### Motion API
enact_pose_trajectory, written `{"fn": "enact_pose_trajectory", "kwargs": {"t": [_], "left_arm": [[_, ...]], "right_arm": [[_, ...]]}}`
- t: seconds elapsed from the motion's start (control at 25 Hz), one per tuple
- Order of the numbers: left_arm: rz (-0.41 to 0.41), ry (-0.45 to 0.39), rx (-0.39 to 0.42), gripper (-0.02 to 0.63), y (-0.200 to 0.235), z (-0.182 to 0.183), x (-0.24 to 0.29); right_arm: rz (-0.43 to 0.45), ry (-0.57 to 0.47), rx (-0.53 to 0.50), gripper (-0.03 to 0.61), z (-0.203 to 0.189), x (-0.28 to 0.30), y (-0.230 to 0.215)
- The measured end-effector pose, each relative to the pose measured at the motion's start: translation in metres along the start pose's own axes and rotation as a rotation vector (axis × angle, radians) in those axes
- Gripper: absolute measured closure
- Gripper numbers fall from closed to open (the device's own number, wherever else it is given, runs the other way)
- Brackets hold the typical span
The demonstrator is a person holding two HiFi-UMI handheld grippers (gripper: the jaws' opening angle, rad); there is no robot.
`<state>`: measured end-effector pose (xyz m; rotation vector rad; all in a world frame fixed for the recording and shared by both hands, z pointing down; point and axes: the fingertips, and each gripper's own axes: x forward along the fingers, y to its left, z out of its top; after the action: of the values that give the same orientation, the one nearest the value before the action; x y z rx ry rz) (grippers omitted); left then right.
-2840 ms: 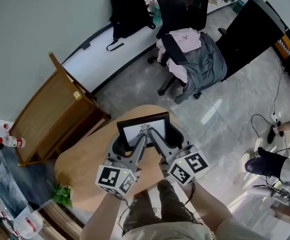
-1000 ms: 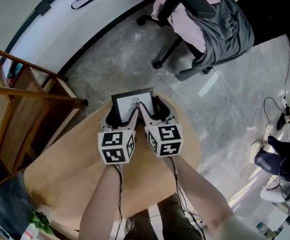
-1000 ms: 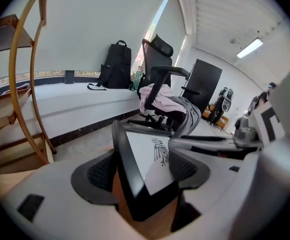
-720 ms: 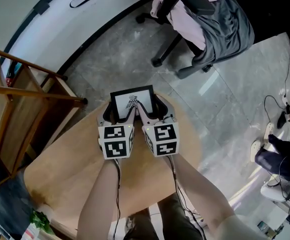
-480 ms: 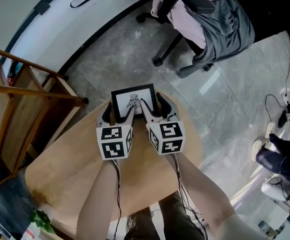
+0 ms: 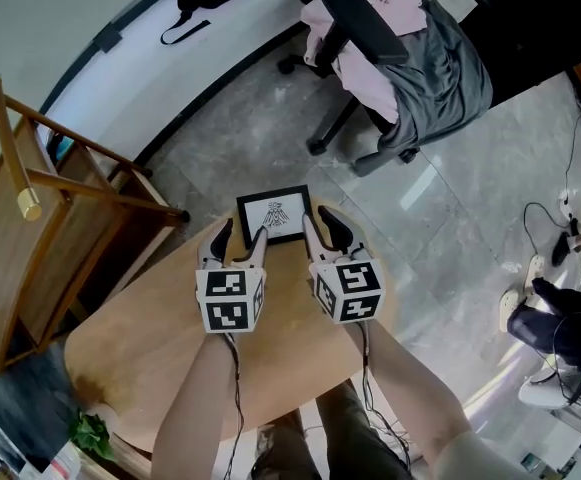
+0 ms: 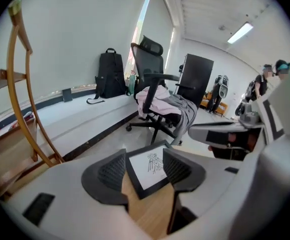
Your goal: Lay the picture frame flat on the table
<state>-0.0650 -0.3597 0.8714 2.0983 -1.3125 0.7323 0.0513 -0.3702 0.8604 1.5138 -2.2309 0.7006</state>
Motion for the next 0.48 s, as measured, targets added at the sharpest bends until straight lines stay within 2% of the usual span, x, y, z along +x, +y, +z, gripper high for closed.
{"fn": "enact_pose_trajectory", "kwargs": {"t": [0.48], "left_arm": [[-0.012,-0.091,0.001,0.527,-0.015,0.088,-0.131]], "right_arm": [[0.027,-0.129,-0.061,0.546,0.123,-0.112,0.050]]}}
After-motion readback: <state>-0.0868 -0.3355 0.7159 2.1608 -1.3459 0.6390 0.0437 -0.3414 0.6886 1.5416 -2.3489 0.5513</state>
